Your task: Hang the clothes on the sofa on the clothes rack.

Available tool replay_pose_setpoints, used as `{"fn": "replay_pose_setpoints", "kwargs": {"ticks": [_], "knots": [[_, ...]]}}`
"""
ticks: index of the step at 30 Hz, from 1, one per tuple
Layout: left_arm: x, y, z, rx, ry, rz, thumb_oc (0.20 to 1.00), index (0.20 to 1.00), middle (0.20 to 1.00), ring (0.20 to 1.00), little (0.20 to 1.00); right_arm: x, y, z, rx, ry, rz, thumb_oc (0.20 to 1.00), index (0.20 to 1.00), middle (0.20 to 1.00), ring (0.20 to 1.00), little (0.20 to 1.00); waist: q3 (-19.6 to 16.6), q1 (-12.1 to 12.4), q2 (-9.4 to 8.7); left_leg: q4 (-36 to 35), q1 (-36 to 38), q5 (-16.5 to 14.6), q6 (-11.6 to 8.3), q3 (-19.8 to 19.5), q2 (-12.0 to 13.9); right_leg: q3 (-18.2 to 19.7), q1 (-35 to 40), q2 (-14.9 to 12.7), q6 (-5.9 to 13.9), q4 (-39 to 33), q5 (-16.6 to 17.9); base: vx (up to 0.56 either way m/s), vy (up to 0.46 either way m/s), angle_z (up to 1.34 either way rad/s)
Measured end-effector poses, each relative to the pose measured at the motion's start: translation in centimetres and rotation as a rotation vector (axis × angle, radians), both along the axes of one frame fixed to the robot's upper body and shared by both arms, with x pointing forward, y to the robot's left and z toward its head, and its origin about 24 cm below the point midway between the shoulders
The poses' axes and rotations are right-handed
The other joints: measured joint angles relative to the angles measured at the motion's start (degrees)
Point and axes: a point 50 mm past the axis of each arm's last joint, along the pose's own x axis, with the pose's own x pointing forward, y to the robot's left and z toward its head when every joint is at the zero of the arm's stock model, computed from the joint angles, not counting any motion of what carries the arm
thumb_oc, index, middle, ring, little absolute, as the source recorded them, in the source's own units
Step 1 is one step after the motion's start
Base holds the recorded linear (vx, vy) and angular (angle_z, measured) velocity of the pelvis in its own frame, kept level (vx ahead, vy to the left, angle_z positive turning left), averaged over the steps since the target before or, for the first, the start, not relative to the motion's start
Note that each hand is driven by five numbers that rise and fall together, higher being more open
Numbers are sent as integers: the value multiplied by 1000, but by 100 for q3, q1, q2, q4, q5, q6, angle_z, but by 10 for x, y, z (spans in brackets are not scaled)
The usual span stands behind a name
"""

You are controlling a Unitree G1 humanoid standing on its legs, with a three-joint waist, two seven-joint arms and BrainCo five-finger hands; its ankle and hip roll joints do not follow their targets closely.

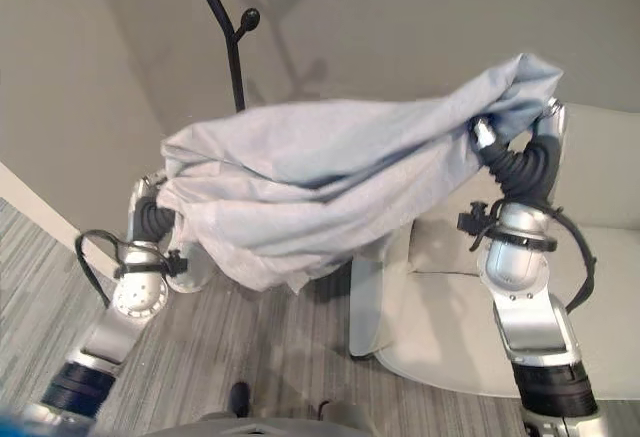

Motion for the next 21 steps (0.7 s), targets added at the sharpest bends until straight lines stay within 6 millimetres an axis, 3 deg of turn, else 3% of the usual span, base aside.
{"fn": "replay_pose_setpoints", "kwargs": {"ticks": [3, 8, 9, 11, 12, 14, 15, 17, 19, 20, 21], "knots": [[-5, -10, -9, -6, 41, -43, 200, 200, 200, 200, 200, 2, 2, 1, -10, 3, 13, 200, 200, 200, 200, 200, -6, 63, 70, 127, -11, -4, 7, -25, 7, -75, 86, 15, -4, -4, -42, 74, -7, 16], [-6, -15, -11, -1, 53, -85, 200, 200, 200, 200, 200, 3, 5, -1, -38, 6, 11, 200, 200, 200, 200, 200, 9, 203, 129, 699, -309, -62, 27, -166, -21, -103, -4, 106, -241, 448, -284, 70, 23, 27], [-5, -17, -10, -4, 49, -90, 200, 200, 200, 200, 200, 2, 5, -1, -40, 8, 10, 200, 200, 200, 200, 200, 4, 152, 155, 719, -356, -199, 62, -154, -6, -152, -113, 137, -270, 572, -320, 139, 89, 27], [-6, -17, -11, -1, 53, -93, 200, 200, 200, 200, 200, 3, 4, -2, -56, 13, -1, 200, 200, 200, 200, 200, 20, 211, 132, 665, -504, -392, -148, -90, 123, -153, -210, 86, -317, 653, -341, 194, 143, 22], [-5, -17, -10, 0, 49, -95, 200, 200, 200, 200, 200, 2, 4, -2, -60, 3, -18, 200, 200, 200, 200, 200, 29, 176, 82, 628, -506, -412, -87, -1, 115, -221, -204, -42, -370, 586, -296, 197, 167, 34], [7, -23, -1, 25, 5, -116, 200, 200, 200, 200, 200, 5, -3, -5, -32, -16, -83, 200, 200, 200, 200, 200, 3, 173, -14, 518, -882, -389, -124, -596, 111, -66, -260, -169, -395, 486, -280, 187, 191, 31], [12, -26, 6, 37, -30, -123, 200, 200, 200, 200, 200, 7, -6, -4, -35, -14, -114, 200, 200, 200, 200, 200, 6, 246, -75, 294, -1059, -382, -116, -649, 126, 74, -272, -257, -375, 453, -276, 171, 220, 8], [18, -30, 12, 48, -60, -133, 200, 200, 200, 200, 200, 11, -12, -6, -36, -18, -163, 200, 200, 200, 200, 200, -8, 280, -50, 132, -1233, -381, -109, -618, 178, 113, -114, -399, -307, 251, -316, 278, 324, -7], [22, -34, 19, 74, -95, -139, 200, 200, 200, 200, 200, 14, -15, -5, -47, -14, -201, 200, 200, 200, 200, 200, -68, 332, 65, 347, -1174, -346, 9, -378, 171, 258, 174, -557, -158, -98, -350, 225, 245, -37], [22, -34, 20, 79, -107, -139, 200, 200, 200, 200, 200, 13, -15, -3, -65, -23, -215, 200, 200, 200, 200, 200, -138, 363, 166, 384, -1084, -258, -28, -269, 188, 358, 335, -554, -104, -251, -334, 239, 264, -60], [22, -31, 22, 93, -126, -123, 200, 200, 200, 200, 200, 12, -12, -6, -61, -32, -231, 200, 200, 200, 200, 200, -188, 413, -6, 459, -1001, -57, -105, -93, -5, 525, 474, -802, -56, -431, -334, 220, 258, -77]]}}
